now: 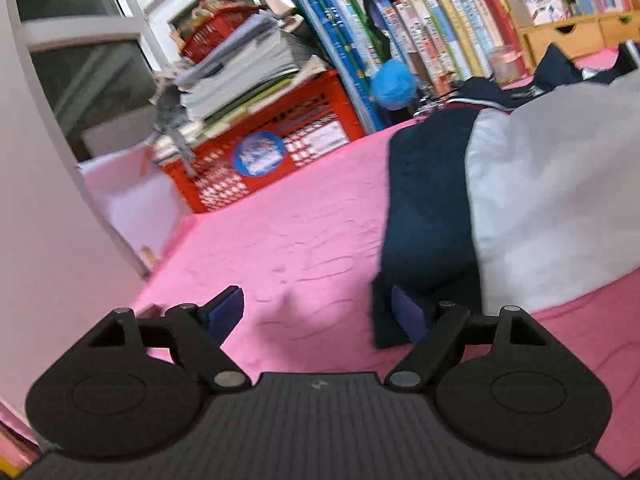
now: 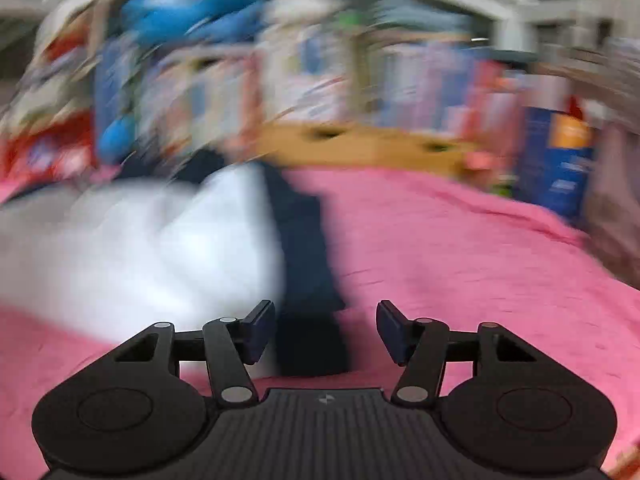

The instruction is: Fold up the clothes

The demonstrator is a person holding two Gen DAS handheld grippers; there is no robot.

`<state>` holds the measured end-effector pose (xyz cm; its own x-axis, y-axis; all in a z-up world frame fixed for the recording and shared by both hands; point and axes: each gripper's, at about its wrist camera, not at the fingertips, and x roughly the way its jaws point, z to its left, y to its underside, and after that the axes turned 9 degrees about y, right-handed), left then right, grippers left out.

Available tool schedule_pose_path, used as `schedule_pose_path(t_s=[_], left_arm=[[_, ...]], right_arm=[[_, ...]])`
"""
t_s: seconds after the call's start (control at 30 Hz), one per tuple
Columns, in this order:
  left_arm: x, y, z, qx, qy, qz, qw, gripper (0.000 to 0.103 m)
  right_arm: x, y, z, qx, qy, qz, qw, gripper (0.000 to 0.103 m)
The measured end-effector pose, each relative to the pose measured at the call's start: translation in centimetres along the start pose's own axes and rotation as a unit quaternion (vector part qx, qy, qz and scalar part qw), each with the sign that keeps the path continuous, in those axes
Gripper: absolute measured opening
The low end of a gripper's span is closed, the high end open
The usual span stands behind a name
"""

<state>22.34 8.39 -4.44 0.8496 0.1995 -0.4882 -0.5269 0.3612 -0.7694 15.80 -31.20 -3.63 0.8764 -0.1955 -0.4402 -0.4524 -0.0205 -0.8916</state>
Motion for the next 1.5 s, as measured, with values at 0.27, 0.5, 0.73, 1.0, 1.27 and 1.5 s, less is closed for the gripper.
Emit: schedule_pose_path(t_s=[0.27, 0.5, 0.73, 1.0, 1.27, 1.5], left_arm=[[-4.8, -1.2, 1.1, -0.11, 0.113, -0.073, 0.9848, 0.082], [-6.4, -4.9, -5.1, -0.005, 0.172, -0.143, 0.9747, 0.09], [-2.1, -5.2, -9.0, 0.018, 0.197, -0.104, 0.9747, 0.093], [-1.3, -4.3, -6.5, -0.068, 0.209, -0.101, 0.9702, 0.098], [-3.1, -5.2, -5.0, -0.056, 0.183, -0.172, 0.9664, 0.099], [-0.4, -9.5, -4.8, -0.044, 0.162, -0.203, 0.9647, 0.103]], right_arm=[[0.0, 0.6, -1.1, 0.017, -0.025, 0.004, 1.0, 0.069], [-0.5, -2.4, 5.1, -0.014, -0.097, -0.04, 0.994, 0.067], [5.5, -9.0, 13.0, -0.132, -0.106, -0.013, 0.985, 0.099], [12.8, -8.2, 16.0, -0.075, -0.143, 0.089, 0.983, 0.022], [16.2, -11.4, 19.4, -0.104, -0.118, 0.067, 0.985, 0.019], [17.3, -11.4, 18.6, -0.074, -0.169, 0.051, 0.981, 0.065]])
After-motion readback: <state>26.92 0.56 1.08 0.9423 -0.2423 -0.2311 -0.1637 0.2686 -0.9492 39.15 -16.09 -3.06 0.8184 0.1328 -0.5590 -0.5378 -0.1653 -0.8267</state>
